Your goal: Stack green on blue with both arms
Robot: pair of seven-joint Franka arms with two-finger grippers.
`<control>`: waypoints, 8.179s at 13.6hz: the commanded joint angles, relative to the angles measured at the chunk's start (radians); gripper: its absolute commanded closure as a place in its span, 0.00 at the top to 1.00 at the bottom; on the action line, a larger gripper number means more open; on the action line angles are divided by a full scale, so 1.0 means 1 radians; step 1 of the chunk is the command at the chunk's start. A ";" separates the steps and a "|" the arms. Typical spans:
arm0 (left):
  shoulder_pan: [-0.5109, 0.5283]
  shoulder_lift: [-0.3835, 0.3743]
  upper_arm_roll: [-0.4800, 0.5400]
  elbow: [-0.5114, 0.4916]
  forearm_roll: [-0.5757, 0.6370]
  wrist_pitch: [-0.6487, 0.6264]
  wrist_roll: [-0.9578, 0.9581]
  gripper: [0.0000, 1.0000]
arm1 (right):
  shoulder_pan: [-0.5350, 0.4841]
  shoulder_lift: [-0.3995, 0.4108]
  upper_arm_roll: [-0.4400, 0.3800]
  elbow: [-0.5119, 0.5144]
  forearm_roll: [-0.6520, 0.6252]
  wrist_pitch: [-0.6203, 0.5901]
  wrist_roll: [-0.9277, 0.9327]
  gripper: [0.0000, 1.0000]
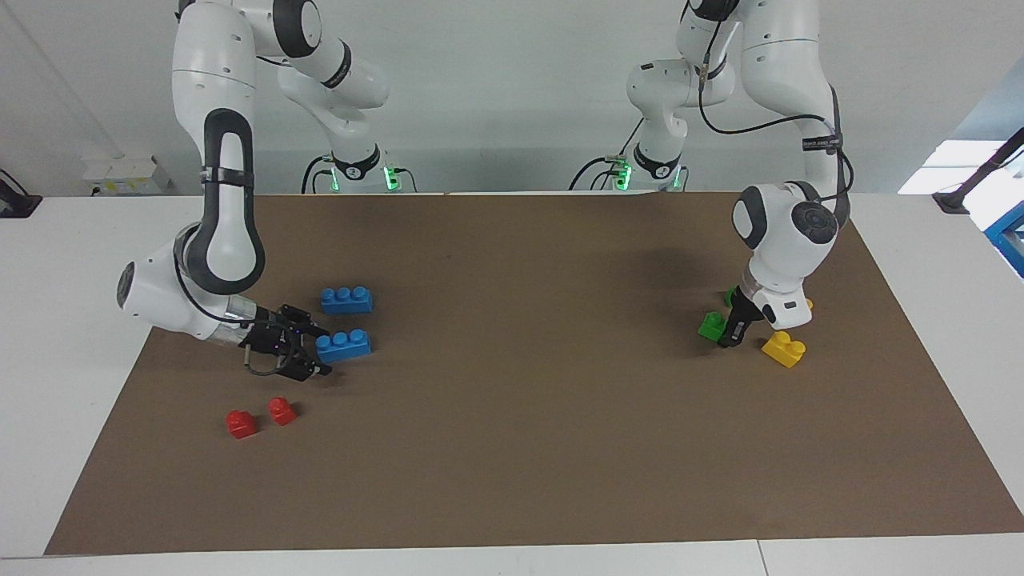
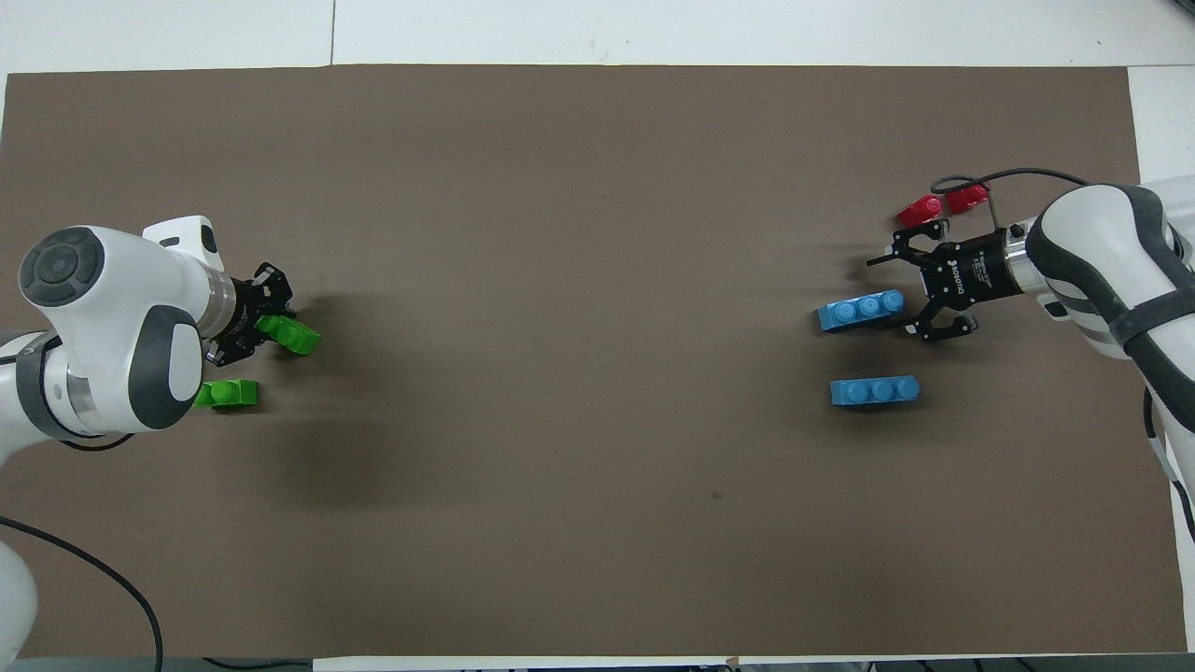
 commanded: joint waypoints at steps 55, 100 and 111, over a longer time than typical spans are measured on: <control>-0.641 0.189 -0.058 0.407 0.229 -0.119 -1.407 0.00 | 0.554 -0.055 0.027 -0.145 0.196 0.494 0.612 0.00; 0.054 -0.278 -0.047 0.511 -0.012 -0.797 0.819 1.00 | 0.132 -0.269 0.016 0.176 -0.379 -0.165 -0.278 1.00; 0.029 -0.314 -0.041 0.517 -0.007 -0.950 0.822 1.00 | 0.132 -0.532 0.016 0.174 -0.680 -0.403 -0.626 1.00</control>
